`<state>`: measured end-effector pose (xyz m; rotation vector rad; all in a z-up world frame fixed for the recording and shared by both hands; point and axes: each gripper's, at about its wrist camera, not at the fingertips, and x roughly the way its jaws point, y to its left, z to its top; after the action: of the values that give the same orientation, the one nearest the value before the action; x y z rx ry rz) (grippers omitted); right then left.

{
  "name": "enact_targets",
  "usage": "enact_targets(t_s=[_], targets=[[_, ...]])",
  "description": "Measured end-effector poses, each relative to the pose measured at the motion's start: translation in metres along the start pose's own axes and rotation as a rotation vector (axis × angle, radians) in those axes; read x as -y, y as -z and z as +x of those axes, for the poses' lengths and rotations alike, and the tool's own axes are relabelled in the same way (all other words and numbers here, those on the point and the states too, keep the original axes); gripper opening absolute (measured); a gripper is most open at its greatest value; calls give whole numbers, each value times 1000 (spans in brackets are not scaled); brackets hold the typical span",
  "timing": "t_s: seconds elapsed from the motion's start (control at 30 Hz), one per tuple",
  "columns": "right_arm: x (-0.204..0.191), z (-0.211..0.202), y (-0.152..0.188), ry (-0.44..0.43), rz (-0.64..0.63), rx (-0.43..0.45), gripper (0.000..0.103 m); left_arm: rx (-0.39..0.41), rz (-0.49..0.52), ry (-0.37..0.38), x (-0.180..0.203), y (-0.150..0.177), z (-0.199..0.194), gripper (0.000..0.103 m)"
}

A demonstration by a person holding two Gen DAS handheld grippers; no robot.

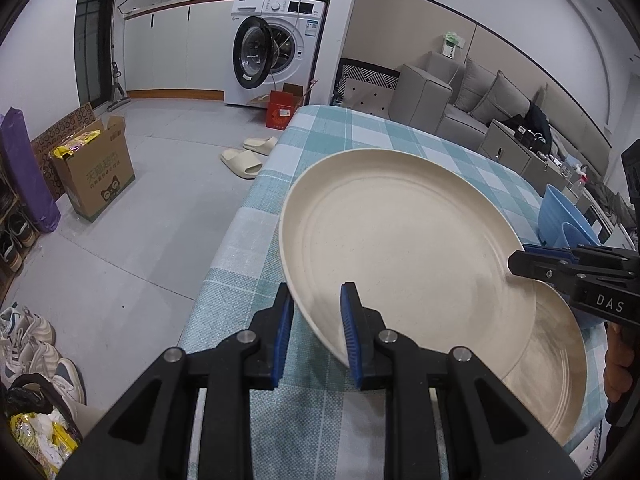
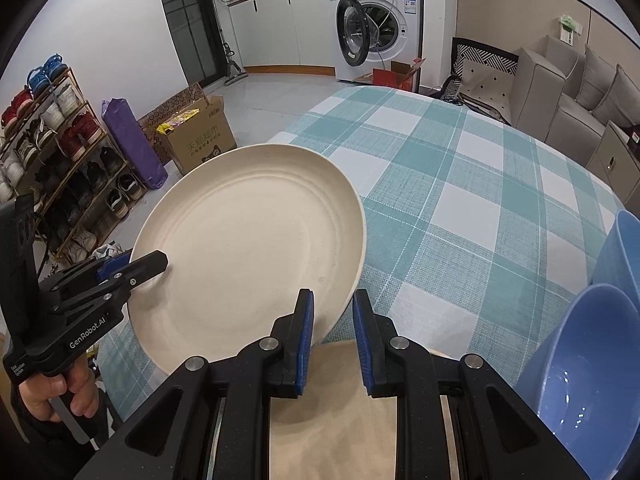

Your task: Organize plates and bowls

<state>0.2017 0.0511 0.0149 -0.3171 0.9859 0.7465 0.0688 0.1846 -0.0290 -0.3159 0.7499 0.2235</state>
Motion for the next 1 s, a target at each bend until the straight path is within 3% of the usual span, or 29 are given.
enact_targets(t_s=[1.0], targets=[[34, -66, 47, 21, 63, 73, 21, 12, 148, 56, 60, 3, -26, 23]])
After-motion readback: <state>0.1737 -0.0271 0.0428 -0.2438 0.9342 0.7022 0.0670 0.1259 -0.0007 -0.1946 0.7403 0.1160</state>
